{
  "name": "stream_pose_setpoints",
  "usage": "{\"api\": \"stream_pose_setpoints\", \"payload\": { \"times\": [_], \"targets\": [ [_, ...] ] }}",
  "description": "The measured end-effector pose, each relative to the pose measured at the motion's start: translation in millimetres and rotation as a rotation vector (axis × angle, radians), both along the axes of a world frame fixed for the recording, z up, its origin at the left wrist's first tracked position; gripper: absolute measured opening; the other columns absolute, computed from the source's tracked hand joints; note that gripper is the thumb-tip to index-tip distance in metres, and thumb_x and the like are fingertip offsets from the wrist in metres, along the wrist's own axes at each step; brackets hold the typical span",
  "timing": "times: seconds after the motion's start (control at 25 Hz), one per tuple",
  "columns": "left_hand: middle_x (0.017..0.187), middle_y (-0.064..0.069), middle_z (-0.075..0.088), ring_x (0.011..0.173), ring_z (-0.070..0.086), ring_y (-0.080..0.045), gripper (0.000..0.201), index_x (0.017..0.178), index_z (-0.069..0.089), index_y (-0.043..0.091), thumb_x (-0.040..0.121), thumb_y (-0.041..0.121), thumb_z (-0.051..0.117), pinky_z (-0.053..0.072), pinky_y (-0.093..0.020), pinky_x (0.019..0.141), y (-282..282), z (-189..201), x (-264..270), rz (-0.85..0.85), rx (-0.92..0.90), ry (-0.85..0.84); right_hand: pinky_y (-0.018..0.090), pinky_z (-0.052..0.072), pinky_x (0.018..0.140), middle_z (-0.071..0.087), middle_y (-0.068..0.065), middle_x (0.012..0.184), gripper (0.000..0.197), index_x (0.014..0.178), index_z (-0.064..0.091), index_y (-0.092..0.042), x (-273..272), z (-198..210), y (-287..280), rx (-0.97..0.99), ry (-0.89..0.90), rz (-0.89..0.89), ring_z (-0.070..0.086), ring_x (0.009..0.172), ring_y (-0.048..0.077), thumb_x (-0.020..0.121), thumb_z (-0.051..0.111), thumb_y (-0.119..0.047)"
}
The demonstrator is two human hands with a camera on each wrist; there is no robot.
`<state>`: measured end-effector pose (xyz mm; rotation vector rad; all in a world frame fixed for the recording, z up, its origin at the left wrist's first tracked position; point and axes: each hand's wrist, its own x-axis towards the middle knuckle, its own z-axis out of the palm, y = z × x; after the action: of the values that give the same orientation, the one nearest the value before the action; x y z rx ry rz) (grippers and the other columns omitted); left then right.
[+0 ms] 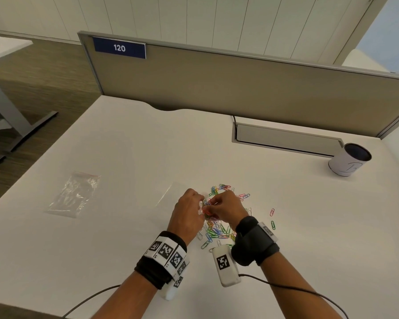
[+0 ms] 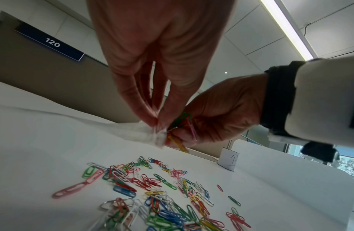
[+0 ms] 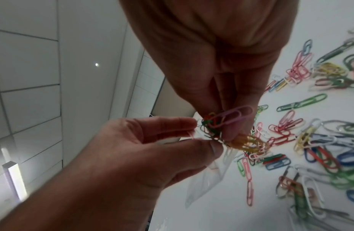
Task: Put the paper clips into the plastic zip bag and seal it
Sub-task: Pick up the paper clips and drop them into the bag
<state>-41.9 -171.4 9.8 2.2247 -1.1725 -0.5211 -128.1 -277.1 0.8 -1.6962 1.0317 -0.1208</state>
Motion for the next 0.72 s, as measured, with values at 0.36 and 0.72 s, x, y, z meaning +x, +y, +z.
{"api": "stream_pose_setpoints", "payload": {
  "times": [0.36, 0.72],
  "targets": [
    [0.116, -0.006, 0.058, 0.089, 0.066, -0.018, 0.044, 0.119, 0.062, 0.008, 0.078, 0.005, 0.074, 0.058, -0.030, 0.082, 0, -1, 3, 0.020, -0.051, 0.053, 0.026, 0.058, 0.071, 0.061, 0.022, 0.088, 0.021, 0.103, 0.058, 0.019, 1, 5, 3, 0.310, -0.146, -0.097, 0.062, 0.072, 0.025, 0.090, 0.049, 0.005],
    [0.112, -0.007, 0.059, 0.076, 0.061, -0.011, 0.038, 0.106, 0.066, 0.007, 0.071, 0.000, 0.079, 0.047, -0.010, 0.062, 1, 0, 4, 0.022, -0.091, 0.157, 0.042, 0.060, 0.080, 0.071, 0.024, 0.087, 0.010, 0.089, 0.069, 0.006, -1, 9, 5, -0.083, 0.006, 0.064, 0.070, 0.077, 0.029, 0.082, 0.064, 0.000]
  ]
}}
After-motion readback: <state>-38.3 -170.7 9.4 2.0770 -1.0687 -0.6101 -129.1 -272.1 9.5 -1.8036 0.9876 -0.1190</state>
